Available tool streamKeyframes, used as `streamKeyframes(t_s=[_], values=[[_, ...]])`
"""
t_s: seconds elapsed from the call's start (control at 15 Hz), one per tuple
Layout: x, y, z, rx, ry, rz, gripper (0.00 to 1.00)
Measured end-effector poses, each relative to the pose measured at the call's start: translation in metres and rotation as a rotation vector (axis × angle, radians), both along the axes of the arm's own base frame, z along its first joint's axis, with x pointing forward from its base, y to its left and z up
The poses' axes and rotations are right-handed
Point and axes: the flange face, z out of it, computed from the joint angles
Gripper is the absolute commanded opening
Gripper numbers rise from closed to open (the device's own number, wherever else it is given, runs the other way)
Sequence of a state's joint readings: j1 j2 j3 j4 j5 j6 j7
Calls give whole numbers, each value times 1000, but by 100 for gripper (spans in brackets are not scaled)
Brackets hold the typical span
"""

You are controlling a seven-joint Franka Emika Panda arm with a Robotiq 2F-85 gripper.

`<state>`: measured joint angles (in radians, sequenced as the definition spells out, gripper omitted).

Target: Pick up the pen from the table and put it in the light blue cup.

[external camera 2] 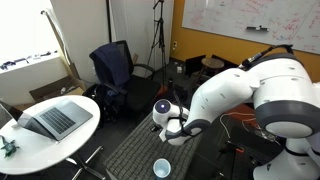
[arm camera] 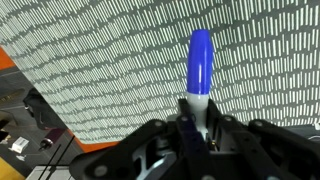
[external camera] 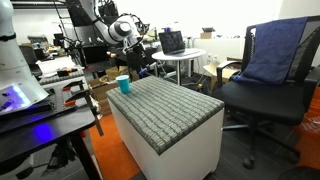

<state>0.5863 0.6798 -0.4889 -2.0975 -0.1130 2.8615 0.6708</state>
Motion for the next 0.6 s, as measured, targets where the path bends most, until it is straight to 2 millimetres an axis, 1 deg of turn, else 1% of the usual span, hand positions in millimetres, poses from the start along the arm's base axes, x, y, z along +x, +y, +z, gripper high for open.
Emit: streamKeyframes(t_s=[0.2, 0.33, 0.47, 0.6], values=[[0, 0, -1, 0, 1, 1, 5], [3, 4, 4, -12, -27, 25, 5], [6, 13, 15, -36, -87, 58, 5], [7, 28, 29, -66, -148, 87, 5]])
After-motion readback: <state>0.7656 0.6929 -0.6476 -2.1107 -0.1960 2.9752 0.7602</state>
